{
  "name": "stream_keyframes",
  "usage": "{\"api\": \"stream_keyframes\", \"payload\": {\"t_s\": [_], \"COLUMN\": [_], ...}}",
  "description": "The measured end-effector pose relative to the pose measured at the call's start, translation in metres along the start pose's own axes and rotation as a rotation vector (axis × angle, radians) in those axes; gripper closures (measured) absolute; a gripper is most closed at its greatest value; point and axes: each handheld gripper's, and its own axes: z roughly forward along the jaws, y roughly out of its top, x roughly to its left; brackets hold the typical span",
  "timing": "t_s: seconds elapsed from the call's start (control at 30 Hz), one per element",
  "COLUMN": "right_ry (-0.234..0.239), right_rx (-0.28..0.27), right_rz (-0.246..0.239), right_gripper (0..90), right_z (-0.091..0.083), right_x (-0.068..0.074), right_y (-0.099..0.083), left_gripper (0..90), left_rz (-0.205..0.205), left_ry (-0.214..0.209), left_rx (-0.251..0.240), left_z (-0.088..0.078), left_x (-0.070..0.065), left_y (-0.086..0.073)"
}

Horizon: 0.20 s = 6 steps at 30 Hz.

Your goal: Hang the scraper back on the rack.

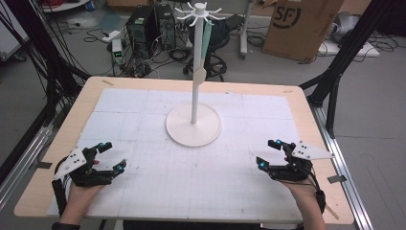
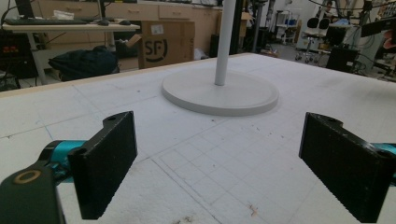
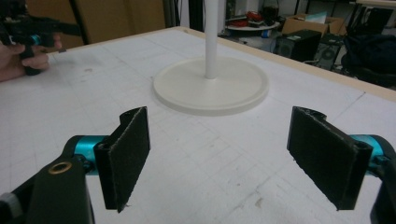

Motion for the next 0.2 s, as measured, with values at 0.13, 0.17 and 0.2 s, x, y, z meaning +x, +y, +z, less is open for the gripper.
{"api": "stream_keyframes", "payload": {"t_s": [0.13,0.17,0.2], "right_ry": [-0.023,-0.023,-0.023], "right_rx": [0.012,0.011,0.011], "right_rz": [-0.007,-0.009,-0.007], "right_gripper": [20.0,19.9,19.9], "right_z": [0.0016,0.0018,0.0024], "right_x": [0.0008,0.0009,0.0011], "right_y": [-0.006,-0.0075,-0.0092], "left_gripper": [11.9,11.9,11.9], "left_rz": [-0.001,0.0,-0.001], "left_ry": [0.0,0.001,0.001], "left_rx": [0.001,0.001,0.001], "left_z": [0.0,0.0,0.0], "left_x": [-0.0001,-0.0001,-0.0001], "left_y": [0.0,0.0,0.0]}}
